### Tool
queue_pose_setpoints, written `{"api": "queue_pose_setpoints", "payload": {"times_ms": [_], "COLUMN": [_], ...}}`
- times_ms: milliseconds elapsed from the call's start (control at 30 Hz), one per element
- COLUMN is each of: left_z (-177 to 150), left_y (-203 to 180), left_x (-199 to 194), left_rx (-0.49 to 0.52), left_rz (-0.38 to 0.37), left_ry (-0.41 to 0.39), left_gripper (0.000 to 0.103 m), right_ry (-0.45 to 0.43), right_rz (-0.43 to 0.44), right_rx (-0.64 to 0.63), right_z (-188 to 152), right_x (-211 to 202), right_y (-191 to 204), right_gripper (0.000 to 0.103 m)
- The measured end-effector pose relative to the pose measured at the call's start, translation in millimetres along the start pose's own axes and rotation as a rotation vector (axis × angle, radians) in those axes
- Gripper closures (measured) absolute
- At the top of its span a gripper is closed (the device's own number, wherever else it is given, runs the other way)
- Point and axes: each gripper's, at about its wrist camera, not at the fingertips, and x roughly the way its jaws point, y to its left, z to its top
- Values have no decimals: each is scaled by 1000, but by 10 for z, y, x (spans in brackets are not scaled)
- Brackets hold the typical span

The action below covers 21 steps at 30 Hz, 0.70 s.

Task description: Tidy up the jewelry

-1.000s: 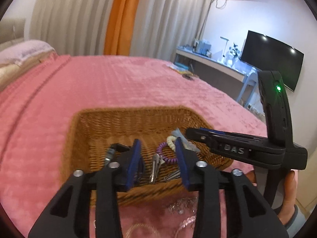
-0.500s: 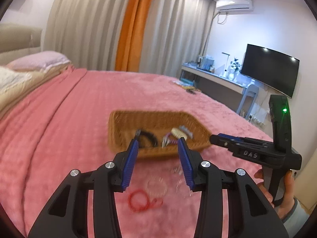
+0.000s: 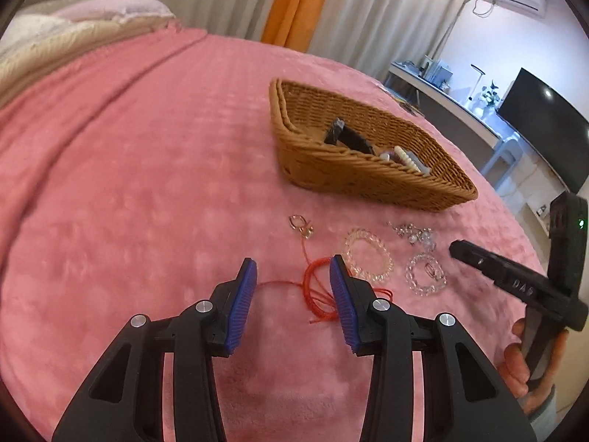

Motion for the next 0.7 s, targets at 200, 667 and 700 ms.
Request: {"api": "queue_pose_setpoints", "payload": {"times_ms": [200, 667, 700], "left_z": [-42, -133, -131], "left_y": [-9, -291, -306], "left_x": [55, 254, 238], "left_rx": [9, 137, 144], "left_rz": [-10, 113, 116], "left_ry": [27, 72, 65], "left_gripper": [64, 100, 100], "right_ry": [44, 35, 22], "right_rz": [-18, -130, -123], "right_rx": [-37, -203, -205], "right_z": [-36, -141, -135], "right_x": [93, 149, 121], "right_y": [69, 431, 435], "right_gripper": [72, 97, 97]}}
